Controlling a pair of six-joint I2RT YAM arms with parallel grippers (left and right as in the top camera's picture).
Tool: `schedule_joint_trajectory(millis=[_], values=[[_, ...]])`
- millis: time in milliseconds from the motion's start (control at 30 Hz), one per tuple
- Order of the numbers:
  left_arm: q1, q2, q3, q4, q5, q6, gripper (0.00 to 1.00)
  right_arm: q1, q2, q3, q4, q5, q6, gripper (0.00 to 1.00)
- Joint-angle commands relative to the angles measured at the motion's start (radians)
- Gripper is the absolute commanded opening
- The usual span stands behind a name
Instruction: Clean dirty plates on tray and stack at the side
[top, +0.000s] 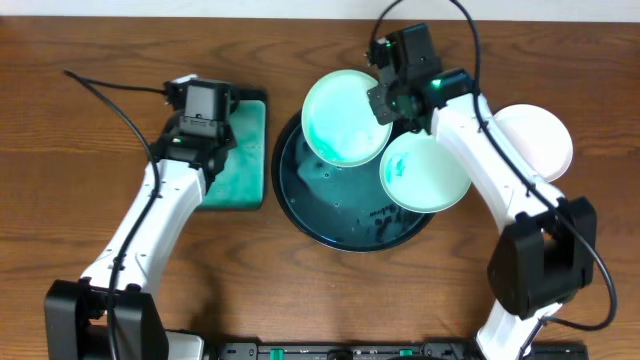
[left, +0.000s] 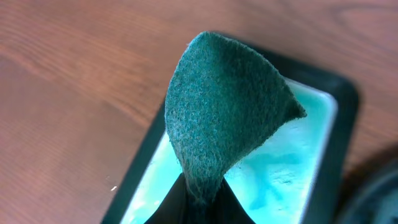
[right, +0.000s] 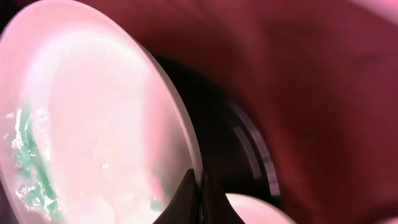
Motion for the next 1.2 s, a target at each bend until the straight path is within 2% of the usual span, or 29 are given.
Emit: schedule_joint_trajectory(millis=[0, 267, 533, 733, 1167], values=[[0.026, 0.007, 0.001, -0.019, -0.019, -0.018, 0.07, 0.064, -0.029, 0.007, 0.021, 0.241, -0.140, 0.01], [0.035, 0.007, -0.009, -0.031, -0.020, -0.018, 0.07, 0.216, -0.035, 0.007, 0.107, 0.620, -0.395, 0.01], [0.035, 0.007, -0.009, -0.032, -0.020, -0.018, 0.07, 0.317, -0.035, 0.007, 0.200, 0.861, -0.556, 0.01], [0.035, 0.007, -0.009, -0.033, -0.020, -0.018, 0.07, 0.346, -0.035, 0.007, 0.238, 0.969, -0.663, 0.01], [0.035, 0.007, -0.009, -0.033, -0.020, -0.018, 0.07, 0.348, -0.035, 0.007, 0.266, 1.036, -0.816, 0.01]])
